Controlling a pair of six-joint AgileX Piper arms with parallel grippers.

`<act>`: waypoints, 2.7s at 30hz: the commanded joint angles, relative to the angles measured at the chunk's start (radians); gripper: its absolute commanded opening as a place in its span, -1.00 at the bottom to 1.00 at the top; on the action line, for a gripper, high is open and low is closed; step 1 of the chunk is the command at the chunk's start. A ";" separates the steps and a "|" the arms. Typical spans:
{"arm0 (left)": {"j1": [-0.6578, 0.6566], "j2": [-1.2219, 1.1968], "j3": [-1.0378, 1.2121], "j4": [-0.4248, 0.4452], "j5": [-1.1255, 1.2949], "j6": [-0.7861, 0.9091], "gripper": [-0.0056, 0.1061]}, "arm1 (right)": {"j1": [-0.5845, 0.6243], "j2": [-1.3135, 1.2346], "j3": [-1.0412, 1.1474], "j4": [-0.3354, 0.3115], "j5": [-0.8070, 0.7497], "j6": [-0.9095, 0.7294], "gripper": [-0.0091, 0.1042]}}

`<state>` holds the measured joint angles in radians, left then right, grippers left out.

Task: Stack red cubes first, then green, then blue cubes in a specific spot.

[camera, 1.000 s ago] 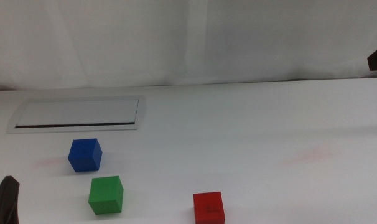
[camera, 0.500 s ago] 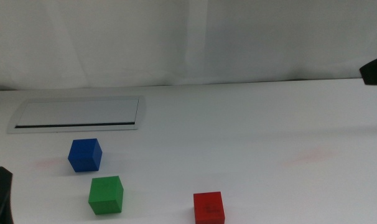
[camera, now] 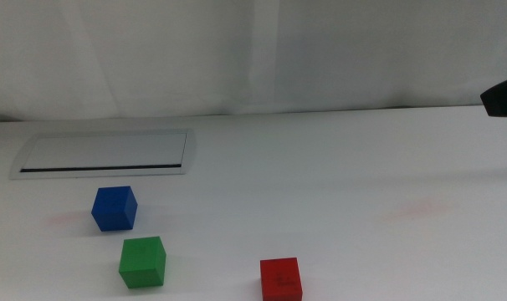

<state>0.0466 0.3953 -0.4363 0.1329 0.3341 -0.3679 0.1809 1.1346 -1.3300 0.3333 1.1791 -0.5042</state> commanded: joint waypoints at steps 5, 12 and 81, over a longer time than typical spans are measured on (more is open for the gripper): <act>-0.006 0.182 -0.144 -0.306 0.224 0.320 0.68 | 0.002 -0.003 -0.004 0.012 -0.023 -0.021 0.60; -0.075 0.352 -0.224 -0.468 0.297 0.451 0.65 | 0.002 -0.003 -0.004 0.028 -0.035 -0.021 0.60; -0.455 1.205 -0.291 0.042 0.154 -0.242 0.14 | 0.002 -0.003 -0.004 0.080 -0.014 -0.043 0.60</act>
<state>-0.4027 1.5945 -0.7199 0.1711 0.4975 -0.5945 0.1809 1.1346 -1.3300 0.4070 1.1612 -0.5435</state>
